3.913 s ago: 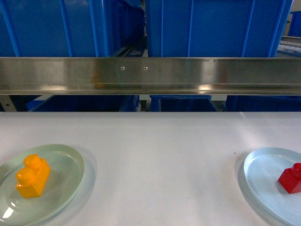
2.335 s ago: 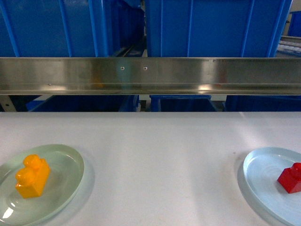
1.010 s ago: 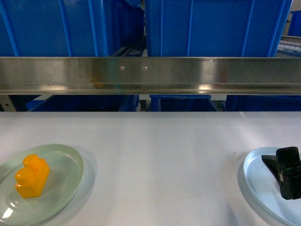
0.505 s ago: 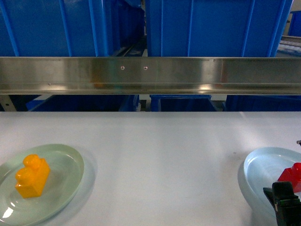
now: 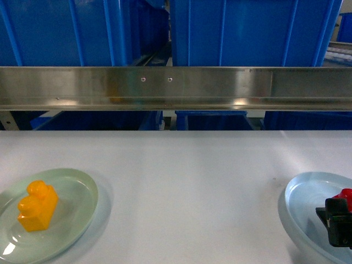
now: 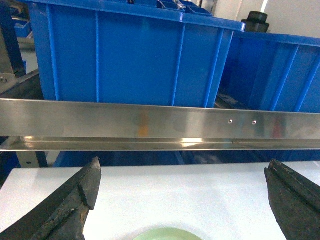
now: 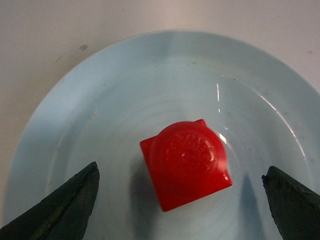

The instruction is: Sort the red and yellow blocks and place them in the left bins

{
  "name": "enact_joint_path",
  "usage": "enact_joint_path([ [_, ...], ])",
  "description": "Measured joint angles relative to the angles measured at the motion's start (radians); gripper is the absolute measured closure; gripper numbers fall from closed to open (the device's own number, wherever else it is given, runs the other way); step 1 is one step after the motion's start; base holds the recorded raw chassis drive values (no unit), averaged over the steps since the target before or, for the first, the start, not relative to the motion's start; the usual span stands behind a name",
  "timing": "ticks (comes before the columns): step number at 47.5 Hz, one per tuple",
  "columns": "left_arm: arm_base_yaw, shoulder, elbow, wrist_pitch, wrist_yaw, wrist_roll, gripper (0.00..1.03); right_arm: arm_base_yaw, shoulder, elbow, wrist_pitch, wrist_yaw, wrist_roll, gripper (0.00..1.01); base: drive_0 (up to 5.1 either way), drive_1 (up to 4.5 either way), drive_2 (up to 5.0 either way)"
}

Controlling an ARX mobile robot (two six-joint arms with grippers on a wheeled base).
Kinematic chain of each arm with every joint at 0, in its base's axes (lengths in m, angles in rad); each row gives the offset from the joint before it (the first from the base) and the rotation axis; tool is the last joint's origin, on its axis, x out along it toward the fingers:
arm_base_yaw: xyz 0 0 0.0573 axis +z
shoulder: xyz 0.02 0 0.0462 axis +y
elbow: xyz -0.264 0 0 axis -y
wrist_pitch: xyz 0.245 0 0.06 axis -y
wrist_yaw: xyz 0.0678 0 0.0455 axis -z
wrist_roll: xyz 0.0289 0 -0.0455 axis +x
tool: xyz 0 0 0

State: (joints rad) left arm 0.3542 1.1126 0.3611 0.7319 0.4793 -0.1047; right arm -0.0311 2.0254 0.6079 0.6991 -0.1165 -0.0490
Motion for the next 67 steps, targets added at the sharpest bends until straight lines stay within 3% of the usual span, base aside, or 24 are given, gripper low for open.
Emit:
enact_joint_path([
  [11, 0.000, 0.000, 0.000, 0.000, 0.000, 0.000, 0.05, -0.011, 0.027, 0.027, 0.023, -0.009, 0.003, 0.03, 0.0, 0.00, 0.0],
  [26, 0.000, 0.000, 0.000, 0.000, 0.000, 0.000, 0.05, -0.010, 0.075, 0.028, 0.060, -0.004, 0.032, 0.04, 0.0, 0.00, 0.0],
  [34, 0.000, 0.000, 0.000, 0.000, 0.000, 0.000, 0.05, -0.016, 0.094, 0.023, 0.095, -0.001, 0.037, 0.25, 0.0, 0.00, 0.0],
  [44, 0.000, 0.000, 0.000, 0.000, 0.000, 0.000, 0.05, -0.039, 0.114, 0.006, 0.150, 0.003, 0.042, 0.64, 0.0, 0.00, 0.0],
  [47, 0.000, 0.000, 0.000, 0.000, 0.000, 0.000, 0.05, -0.042, 0.115, 0.002, 0.157, 0.000, 0.042, 0.70, 0.0, 0.00, 0.0],
  [67, 0.000, 0.000, 0.000, 0.000, 0.000, 0.000, 0.05, -0.063, 0.029, -0.085, 0.211, -0.011, 0.050, 0.73, 0.0, 0.00, 0.0],
])
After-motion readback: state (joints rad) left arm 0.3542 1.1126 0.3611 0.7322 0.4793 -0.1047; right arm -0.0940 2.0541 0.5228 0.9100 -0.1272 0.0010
